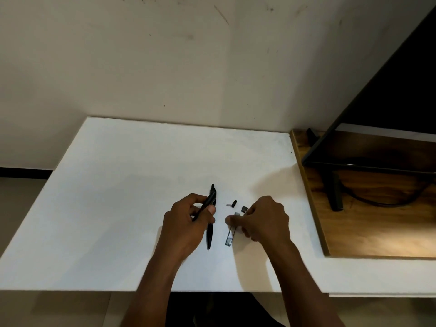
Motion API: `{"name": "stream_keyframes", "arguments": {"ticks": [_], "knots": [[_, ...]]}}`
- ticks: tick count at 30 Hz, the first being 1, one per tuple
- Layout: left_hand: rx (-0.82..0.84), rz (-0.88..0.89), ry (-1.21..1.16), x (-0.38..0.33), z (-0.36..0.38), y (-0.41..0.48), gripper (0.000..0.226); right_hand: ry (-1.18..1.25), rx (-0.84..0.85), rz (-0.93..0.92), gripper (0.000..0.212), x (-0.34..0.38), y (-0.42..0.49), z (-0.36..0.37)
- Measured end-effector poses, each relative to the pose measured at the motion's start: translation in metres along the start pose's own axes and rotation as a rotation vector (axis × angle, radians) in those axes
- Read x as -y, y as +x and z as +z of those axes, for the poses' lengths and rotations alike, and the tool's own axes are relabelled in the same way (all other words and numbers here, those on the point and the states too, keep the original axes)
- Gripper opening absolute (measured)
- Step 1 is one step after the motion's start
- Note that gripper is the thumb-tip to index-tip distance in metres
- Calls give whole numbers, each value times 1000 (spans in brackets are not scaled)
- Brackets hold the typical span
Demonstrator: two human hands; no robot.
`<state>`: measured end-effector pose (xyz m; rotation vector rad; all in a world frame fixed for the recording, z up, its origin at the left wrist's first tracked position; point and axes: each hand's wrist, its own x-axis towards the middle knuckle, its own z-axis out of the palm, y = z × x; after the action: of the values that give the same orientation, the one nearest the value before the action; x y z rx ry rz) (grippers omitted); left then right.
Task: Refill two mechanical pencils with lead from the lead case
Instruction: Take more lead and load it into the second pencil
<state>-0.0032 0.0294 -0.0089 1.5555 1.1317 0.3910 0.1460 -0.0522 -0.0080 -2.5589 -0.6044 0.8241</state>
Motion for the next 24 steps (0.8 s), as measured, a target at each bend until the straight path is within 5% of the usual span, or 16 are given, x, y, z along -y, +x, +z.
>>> {"name": "stream_keyframes", "arguments": {"ticks": [6, 18, 24], "knots": [[1, -22, 38, 3, 0, 0, 14, 30, 23, 43, 46, 1, 4, 7], [3, -13, 87, 6, 0, 2, 14, -63, -48, -258, 31, 3, -1, 13], [-22, -24, -8, 3, 1, 4, 15, 533, 157, -270, 12, 5, 1, -7]]}}
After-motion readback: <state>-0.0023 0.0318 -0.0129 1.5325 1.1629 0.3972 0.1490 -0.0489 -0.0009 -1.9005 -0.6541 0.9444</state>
